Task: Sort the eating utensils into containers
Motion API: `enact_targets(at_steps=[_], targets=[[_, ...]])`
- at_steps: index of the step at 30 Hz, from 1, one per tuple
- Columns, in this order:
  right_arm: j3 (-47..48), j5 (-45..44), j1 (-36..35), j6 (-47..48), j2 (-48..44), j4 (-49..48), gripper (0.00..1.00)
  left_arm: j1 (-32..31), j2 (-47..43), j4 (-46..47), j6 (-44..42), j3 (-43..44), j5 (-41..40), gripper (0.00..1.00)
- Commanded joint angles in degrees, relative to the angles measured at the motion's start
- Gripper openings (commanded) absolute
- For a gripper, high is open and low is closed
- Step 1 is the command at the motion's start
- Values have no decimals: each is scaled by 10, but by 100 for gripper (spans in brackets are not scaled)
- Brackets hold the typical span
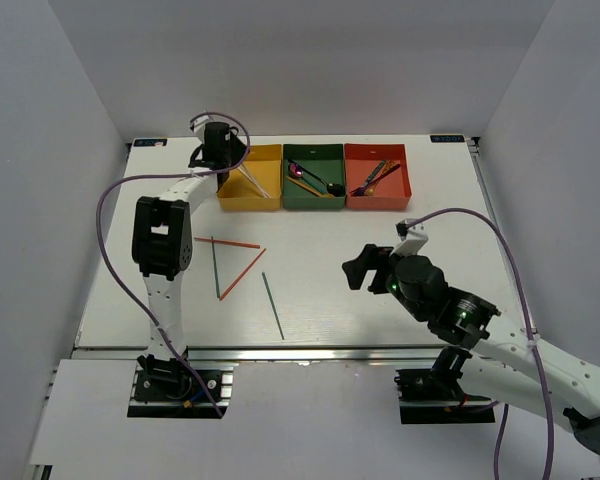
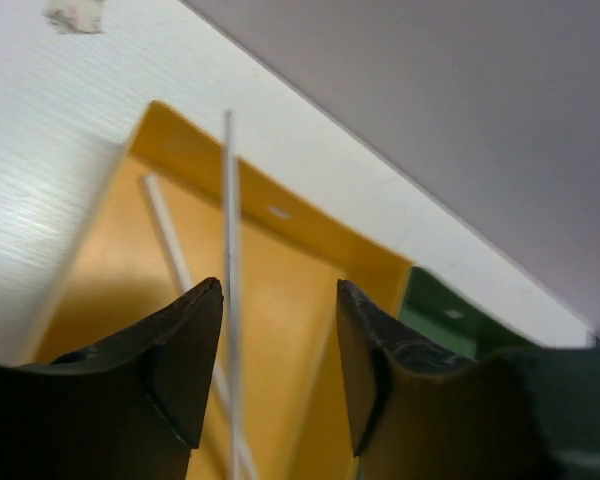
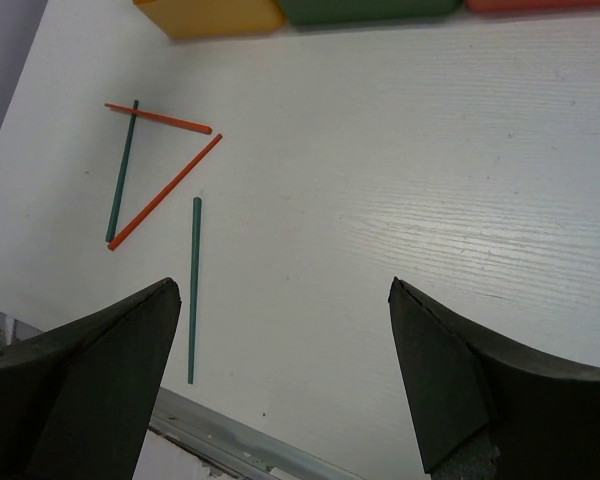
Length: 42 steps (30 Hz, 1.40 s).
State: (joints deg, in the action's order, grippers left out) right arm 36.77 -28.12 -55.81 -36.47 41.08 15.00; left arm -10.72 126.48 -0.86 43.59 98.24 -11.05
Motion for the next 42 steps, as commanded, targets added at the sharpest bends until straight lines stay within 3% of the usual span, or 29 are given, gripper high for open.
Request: enact_targets(at_steps=[1, 2, 3, 12, 16, 19, 20, 22, 26, 28, 35, 38, 41, 42], targets=[[-3, 10, 3, 26, 21, -44, 89, -4, -32, 50, 9, 30, 61, 61], [-2, 16, 3, 30, 44, -50, 89, -4, -41, 50, 11, 31, 69, 73], [6, 21, 3, 32, 58, -51, 89, -4, -46, 40, 11, 34, 75, 98], [116, 76, -9, 39, 312, -21, 89, -4, -140, -73, -11, 86, 103, 98], [167, 92, -42, 43, 400, -29, 89, -4, -240, -146, -50, 77, 71, 98], [239, 71, -76, 32, 477, 19, 84, -4, -315, -235, -69, 22, -4, 98], [280, 66, -83, 28, 516, 33, 83, -4, -376, -274, -69, -4, -29, 98], [315, 64, -105, 25, 569, 57, 79, -4, -445, -296, -69, -105, -83, 98], [384, 62, -127, 26, 639, 85, 73, -3, -645, -293, -79, -289, -79, 98], [416, 61, -130, 31, 673, 91, 72, -3, -687, -298, -101, -351, -66, 98], [481, 56, -130, 41, 760, 116, 58, -3, -788, -338, -163, -458, -55, 98], [490, 65, -129, 36, 788, 118, 38, -3, -816, -340, -168, -498, -59, 98], [482, 80, -127, 27, 798, 115, 27, -3, -839, -334, -163, -512, -60, 98], [476, 89, -126, 18, 797, 112, 18, -3, -845, -332, -163, -511, -47, 98]])
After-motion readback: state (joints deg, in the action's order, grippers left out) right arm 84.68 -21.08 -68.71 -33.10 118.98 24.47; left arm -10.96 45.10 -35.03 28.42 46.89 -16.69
